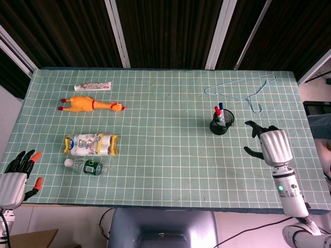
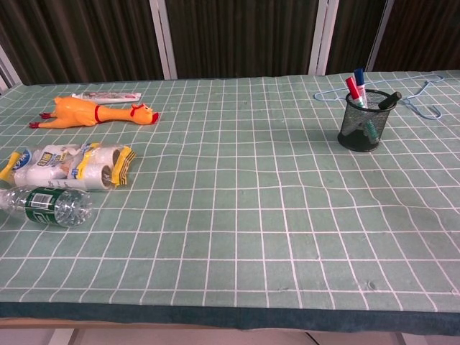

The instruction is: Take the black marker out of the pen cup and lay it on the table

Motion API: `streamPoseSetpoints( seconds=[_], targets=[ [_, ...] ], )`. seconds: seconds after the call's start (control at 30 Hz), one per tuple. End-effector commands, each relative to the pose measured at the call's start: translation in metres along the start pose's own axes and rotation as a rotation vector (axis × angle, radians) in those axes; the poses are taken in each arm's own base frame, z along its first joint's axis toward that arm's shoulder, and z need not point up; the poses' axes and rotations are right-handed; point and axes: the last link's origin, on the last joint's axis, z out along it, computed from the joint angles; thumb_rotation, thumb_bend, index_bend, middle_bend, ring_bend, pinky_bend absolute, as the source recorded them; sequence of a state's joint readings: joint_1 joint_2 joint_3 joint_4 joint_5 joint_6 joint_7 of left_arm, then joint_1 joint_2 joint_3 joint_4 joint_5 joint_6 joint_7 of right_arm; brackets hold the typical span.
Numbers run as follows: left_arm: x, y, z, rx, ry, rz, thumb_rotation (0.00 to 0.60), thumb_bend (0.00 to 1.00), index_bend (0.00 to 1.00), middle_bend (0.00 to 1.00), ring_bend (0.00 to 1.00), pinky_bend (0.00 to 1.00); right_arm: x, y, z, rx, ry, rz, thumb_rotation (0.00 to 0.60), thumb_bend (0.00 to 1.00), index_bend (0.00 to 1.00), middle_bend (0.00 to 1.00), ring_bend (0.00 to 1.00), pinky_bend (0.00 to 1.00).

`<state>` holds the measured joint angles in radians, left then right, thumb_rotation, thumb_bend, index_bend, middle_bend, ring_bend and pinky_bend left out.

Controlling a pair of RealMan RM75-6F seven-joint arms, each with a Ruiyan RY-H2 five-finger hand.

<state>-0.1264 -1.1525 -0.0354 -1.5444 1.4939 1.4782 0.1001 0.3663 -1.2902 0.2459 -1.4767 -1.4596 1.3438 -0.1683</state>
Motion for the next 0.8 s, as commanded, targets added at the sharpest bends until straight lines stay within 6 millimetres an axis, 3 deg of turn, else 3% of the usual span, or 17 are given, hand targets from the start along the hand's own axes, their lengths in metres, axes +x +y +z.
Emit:
streamPoseSetpoints(
  seconds=[0.03, 0.23, 0.43, 0.8],
  targets=[
    [0.0, 0.0, 0.0, 0.001, -0.001, -0.002, 0.6, 0.41, 0.12, 0.07, 0.03, 0.2, -0.006, 0.0, 0.024, -0.018, -0.03, -0.013, 0.6, 0.31, 0.56, 0.88, 1.0, 0.93],
    [-0.001, 0.0, 0.001, 0.001, -0.006, -0.002, 0.6, 0.41, 0.12, 0.07, 0.03, 0.2, -0.015, -0.001, 0.048, -0.051, -0.109, -0.027, 0.6, 0.33, 0.59, 0.96, 1.0, 1.0],
    [-0.001, 0.001, 0.002, -0.004, -0.009, -0.001, 0.6, 0.41, 0.12, 0.07, 0.03, 0.2, -0.025, -0.008, 0.068, -0.063, -0.147, -0.071, 0.6, 0.44, 0.59, 0.98, 1.0, 1.0],
    [0.001, -0.001, 0.001, 0.001, -0.004, -0.011, 0.6, 0.41, 0.12, 0.07, 0.03, 0.2, -0.046, -0.018, 0.084, -0.079, -0.208, -0.082, 0.6, 0.47, 0.59, 0.98, 1.0, 1.0]
  ],
)
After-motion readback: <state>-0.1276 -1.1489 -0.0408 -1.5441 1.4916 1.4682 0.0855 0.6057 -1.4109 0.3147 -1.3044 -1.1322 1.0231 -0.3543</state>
